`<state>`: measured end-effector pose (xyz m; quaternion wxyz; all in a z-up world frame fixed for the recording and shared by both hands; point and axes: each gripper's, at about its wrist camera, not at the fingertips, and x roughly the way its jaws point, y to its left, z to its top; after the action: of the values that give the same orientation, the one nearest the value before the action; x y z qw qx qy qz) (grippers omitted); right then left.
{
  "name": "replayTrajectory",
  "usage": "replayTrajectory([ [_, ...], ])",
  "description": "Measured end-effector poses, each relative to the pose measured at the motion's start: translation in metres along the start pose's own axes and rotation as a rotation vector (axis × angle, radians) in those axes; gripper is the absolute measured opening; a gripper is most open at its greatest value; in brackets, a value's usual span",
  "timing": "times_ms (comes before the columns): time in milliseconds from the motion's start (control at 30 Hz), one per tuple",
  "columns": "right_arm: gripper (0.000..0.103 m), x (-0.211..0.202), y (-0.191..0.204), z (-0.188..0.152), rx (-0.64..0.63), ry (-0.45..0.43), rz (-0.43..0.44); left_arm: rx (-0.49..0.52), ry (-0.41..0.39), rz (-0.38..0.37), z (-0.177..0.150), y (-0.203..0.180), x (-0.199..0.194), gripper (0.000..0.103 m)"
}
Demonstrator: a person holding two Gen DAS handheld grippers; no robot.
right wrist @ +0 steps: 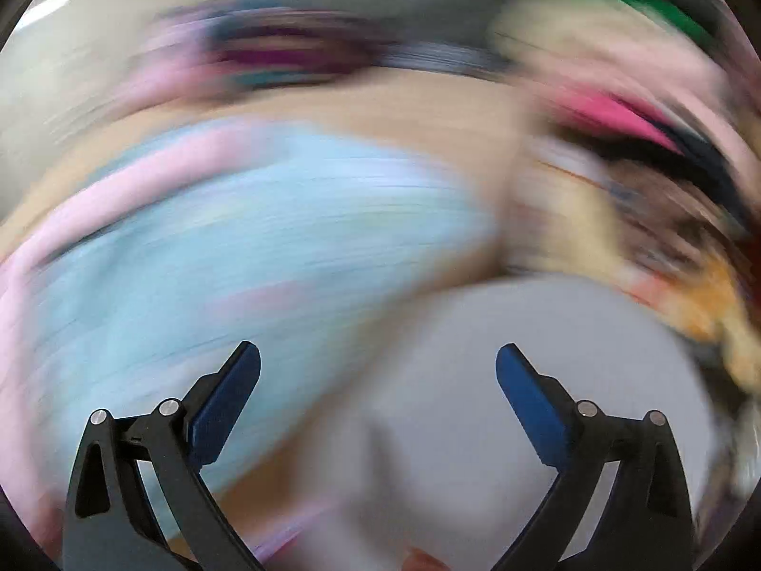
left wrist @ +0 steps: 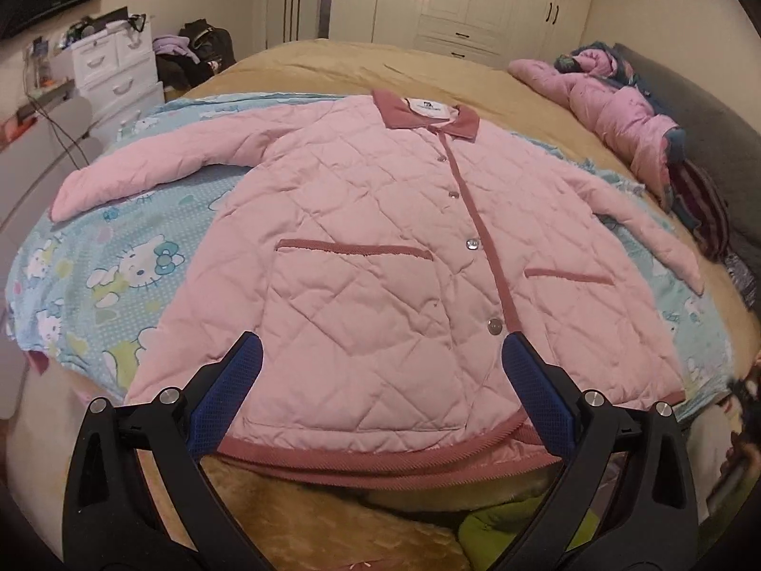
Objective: Fold large clothes
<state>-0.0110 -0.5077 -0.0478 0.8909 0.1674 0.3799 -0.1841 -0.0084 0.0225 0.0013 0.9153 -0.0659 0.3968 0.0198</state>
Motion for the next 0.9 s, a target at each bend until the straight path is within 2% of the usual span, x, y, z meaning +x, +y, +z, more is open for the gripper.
replayTrajectory([
  [100, 0.099, -0.025, 0.119, -0.028, -0.211, 0.093, 0.277, 0.014, -0.001, -0.002, -0.003, -0.006, -0.002, 0.095],
  [167, 0.099, -0.036, 0.167, -0.044, -0.320, 0.126, 0.362, 0.021, -0.005, -0.002, -0.007, -0.008, -0.004, 0.095],
  [267, 0.099, -0.051, 0.219, -0.066, -0.452, 0.134, 0.423, 0.022, -0.006, 0.004, -0.010, -0.008, -0.004, 0.095],
  [400, 0.099, -0.065, 0.241, -0.074, -0.509, 0.090, 0.414, 0.012, 0.000, -0.002, -0.014, -0.006, -0.005, 0.095],
  [600, 0.099, -0.084, 0.232, -0.071, -0.533, 0.003, 0.402, 0.005, 0.009, -0.010, -0.018, -0.005, -0.004, 0.095],
  [900, 0.099, -0.088, 0.227, -0.074, -0.536, 0.007, 0.398, -0.010, 0.010, -0.002, -0.019, -0.002, -0.003, 0.095],
])
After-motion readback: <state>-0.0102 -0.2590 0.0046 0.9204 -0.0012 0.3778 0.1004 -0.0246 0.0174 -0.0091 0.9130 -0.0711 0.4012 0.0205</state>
